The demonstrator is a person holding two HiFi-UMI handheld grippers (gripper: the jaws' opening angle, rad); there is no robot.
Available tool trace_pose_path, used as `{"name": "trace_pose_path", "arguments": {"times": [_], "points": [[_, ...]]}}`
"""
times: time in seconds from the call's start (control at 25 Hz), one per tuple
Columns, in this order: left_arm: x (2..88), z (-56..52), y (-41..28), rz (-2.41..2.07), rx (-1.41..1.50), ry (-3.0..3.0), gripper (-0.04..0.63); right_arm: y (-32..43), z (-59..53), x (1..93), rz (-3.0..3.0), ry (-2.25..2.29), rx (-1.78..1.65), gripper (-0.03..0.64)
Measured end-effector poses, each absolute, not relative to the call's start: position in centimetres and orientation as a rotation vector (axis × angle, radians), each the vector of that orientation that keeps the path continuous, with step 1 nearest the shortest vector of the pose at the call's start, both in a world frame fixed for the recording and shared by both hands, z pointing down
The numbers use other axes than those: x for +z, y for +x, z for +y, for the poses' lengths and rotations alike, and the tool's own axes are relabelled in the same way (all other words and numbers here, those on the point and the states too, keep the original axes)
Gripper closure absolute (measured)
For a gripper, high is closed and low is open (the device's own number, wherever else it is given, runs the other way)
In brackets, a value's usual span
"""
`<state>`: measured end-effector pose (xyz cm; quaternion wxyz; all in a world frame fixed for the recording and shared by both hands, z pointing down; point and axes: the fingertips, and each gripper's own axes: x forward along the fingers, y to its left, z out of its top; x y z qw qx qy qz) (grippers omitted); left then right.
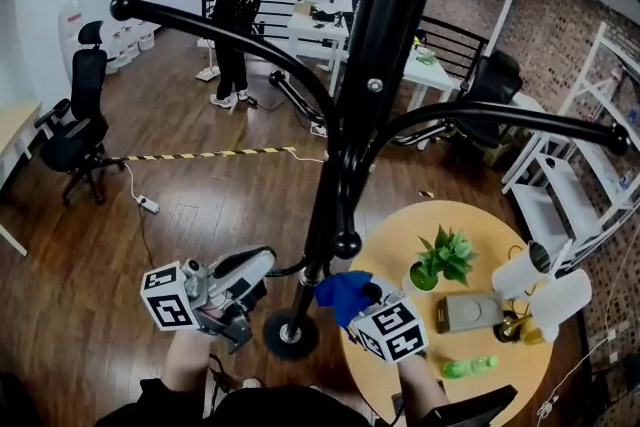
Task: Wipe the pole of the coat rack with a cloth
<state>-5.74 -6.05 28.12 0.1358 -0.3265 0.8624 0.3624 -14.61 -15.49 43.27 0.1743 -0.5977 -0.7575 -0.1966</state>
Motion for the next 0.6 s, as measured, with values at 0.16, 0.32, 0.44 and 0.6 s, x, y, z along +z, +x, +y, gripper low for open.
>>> {"name": "trace_pose_path", "arguments": {"times": [0.16,0.32,0.44,0.6], "points": [[28.2,-5.2,-4.8,2.509,1.042,-0.9,0.592,-15.2,-13.7,42.8,-2.205,-1.738,-0.418,0.594],[28.1,-4.7,-4.3,2.51,1.03,-0.864,0.592,-15.5,-13.6,40.6,-2.287,-1.789,-0.285,0.594],[27.8,-4.6,-4.2,2.509,1.026,-0.872,0.592,-15.3,-13.6,36.1,-2.407,-1.849,-0.155,0.594],[27.7,-4.7,-4.1,2.508,1.023,-0.878,0.592,-14.1,-13.7,26.2,-2.529,-2.055,0.144,0.594]]}}
